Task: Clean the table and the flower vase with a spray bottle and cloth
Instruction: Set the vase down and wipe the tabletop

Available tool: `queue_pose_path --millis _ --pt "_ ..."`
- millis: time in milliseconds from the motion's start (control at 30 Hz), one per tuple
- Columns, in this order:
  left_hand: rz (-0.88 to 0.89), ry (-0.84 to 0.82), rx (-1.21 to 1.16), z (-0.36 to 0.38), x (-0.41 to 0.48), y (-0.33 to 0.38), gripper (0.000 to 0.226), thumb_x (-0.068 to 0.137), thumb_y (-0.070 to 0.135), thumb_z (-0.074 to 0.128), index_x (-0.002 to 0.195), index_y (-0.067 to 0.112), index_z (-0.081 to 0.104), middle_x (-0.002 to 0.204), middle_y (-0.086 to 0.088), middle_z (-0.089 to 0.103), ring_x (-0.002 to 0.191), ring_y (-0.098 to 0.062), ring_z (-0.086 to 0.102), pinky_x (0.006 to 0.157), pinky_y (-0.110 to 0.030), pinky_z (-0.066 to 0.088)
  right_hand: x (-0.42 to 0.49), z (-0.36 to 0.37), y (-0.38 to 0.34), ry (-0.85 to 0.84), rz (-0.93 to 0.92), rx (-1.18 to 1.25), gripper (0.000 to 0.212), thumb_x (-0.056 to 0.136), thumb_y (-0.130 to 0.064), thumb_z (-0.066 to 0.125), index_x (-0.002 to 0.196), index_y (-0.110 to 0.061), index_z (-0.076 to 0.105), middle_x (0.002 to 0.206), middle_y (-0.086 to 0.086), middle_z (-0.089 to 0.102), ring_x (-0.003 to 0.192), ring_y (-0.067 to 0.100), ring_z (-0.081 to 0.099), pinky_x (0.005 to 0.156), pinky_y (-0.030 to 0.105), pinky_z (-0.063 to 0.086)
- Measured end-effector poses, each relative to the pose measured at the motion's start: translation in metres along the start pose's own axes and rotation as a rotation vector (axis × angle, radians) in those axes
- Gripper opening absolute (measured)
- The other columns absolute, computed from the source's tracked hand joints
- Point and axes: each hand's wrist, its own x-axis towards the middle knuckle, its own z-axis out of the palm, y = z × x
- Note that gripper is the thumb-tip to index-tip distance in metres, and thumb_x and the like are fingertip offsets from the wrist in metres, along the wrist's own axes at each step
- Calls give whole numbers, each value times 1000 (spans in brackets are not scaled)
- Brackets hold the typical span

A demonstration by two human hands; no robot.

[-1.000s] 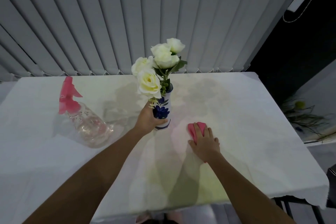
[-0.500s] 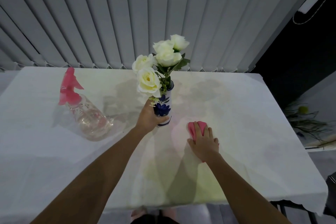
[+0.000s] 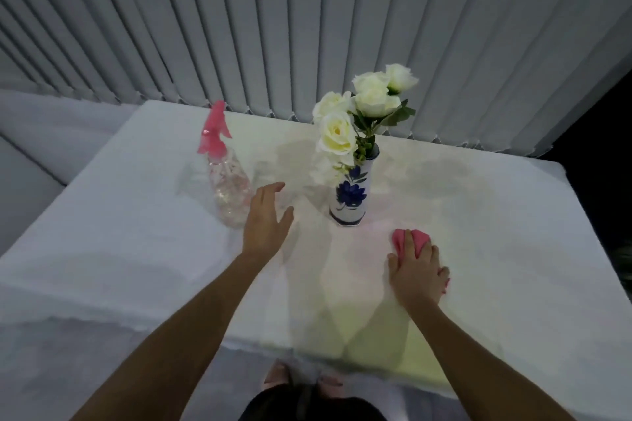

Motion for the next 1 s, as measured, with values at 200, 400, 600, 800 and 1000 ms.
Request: queue_pose_path --millis 200,400,600,800,1000 --pt "-314 477 14 -44 -13 -2 40 79 35 70 104 9 52 96 -2 57 92 -24 56 77 -32 46 -2 6 2 50 -22 7 60 92 -47 39 146 -23 26 143 20 37 131 38 32 97 55 33" --pt "-521 307 -90 -51 23 -9 104 67 44 80 147 11 22 149 -11 38 135 -31 39 109 -50 36 -2 3 5 18 -52 16 60 93 -46 37 147 -24 23 144 19 36 132 37 31 98 55 33" --pt "-565 266 -202 -43 45 -28 110 66 32 85 148 12 14 148 -14 37 133 -34 41 108 -49 38 1 3 7 14 -75 -11 61 93 -48 35 148 -26 18 145 17 34 133 35 30 99 53 35" --pt "-543 293 -129 -36 39 -30 78 74 32 79 135 9 35 140 -10 51 125 -31 51 100 -34 40 3 2 10 -9 -90 -2 60 97 -45 32 150 -26 12 150 20 28 139 38 23 106 54 28" --pt "-490 276 13 -44 27 -22 72 73 39 78 129 9 44 132 -6 59 118 -31 57 100 -39 40 7 1 12 -29 -95 14 52 99 -35 33 147 -24 20 146 19 35 133 37 32 103 49 33"
